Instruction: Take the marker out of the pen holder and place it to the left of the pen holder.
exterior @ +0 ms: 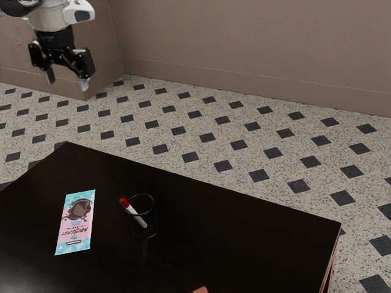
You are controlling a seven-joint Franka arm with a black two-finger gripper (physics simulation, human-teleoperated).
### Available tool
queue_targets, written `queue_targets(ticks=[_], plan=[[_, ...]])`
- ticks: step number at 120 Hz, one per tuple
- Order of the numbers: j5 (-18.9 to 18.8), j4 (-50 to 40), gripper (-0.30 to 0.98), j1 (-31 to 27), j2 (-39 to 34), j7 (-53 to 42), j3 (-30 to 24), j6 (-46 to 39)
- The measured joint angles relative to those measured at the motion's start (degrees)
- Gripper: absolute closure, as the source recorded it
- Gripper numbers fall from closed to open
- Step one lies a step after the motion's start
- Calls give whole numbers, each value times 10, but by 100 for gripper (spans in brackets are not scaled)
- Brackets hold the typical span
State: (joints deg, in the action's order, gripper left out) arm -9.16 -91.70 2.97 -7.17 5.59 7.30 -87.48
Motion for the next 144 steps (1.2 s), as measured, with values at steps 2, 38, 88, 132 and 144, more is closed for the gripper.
queue_targets(ticks=[2, 38, 88, 132, 144], plan=[[-2, -1, 0, 2, 0, 3, -4, 1], [14, -140, 0, -19, -40, 56, -12, -20], [104, -381, 0, -13, -24, 106, -49, -278], [114, -439, 0, -12, 10, 95, -83, -407], [114, -439, 0, -13, 16, 90, -83, -424]])
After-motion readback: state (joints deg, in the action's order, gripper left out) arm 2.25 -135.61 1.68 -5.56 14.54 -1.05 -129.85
